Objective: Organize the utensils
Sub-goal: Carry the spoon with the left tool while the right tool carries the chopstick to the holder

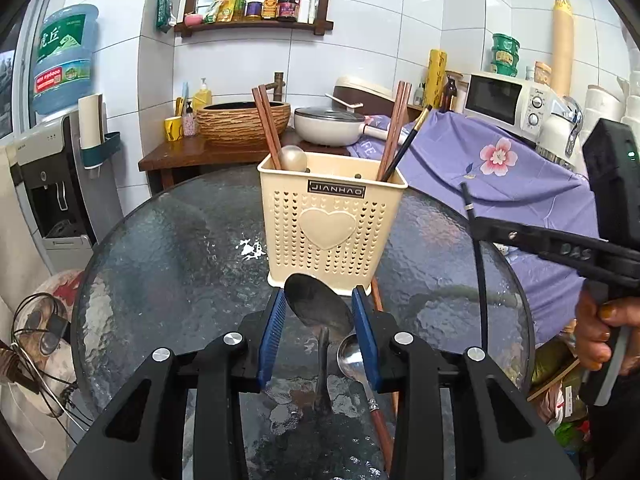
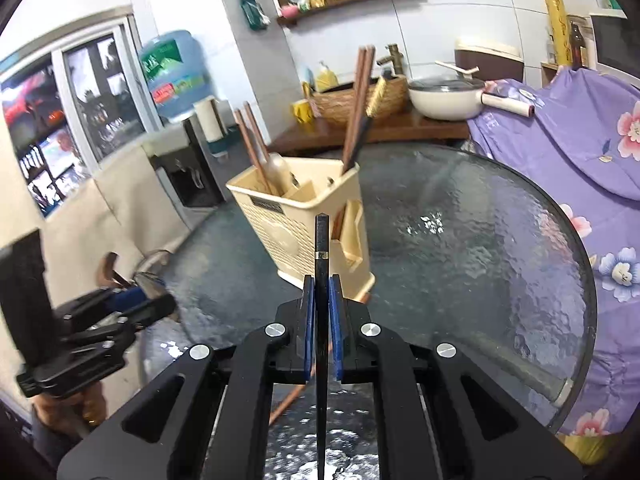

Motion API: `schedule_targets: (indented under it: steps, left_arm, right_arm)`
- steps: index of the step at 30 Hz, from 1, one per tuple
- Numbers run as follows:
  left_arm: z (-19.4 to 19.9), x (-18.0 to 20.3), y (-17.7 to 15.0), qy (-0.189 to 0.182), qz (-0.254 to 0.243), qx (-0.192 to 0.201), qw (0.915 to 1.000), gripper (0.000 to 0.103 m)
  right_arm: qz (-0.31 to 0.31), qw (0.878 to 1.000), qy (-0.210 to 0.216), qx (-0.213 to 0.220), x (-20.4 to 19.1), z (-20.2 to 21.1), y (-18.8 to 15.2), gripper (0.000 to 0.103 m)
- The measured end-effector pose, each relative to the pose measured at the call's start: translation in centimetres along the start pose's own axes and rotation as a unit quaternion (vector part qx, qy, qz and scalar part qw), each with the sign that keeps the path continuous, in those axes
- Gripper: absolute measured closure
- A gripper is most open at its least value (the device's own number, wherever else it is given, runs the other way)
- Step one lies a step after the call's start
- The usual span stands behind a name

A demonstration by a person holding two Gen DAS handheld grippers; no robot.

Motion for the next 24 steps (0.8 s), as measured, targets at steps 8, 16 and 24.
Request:
schedule_targets:
  steps: [8, 16, 24]
  left_arm:
    - [0.4, -0.4, 0.3, -0.001, 0.005, 0.008, 0.9999, 0.07]
    - [1.0, -0.2, 1.1, 0.001, 0.0, 0.017, 0.9998, 0.07]
    - [1.7, 0.1, 3.0, -0.003, -0.009, 0.033, 0.9994, 0.07]
  right_arm:
    - [0.017, 1.0, 0.013, 0.022, -1.3, 2.1, 0.9, 0.095]
    - [0.023, 0.999, 0.026, 0.033, -2.2, 3.2, 2.0, 0.095]
    - [0.043, 0.997, 0.032, 0.052, -3.2, 4.6, 4.5, 0.095]
Point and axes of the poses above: each gripper's, at about its wrist camera, not at the fingertips, and z roughly against the way its jaws point, x to its right, y to its top, the point moved 5 cm from there along -z, roughly the way its jaws point, and after that the axes turned 2 degrees about z, right-handed, at the moved point
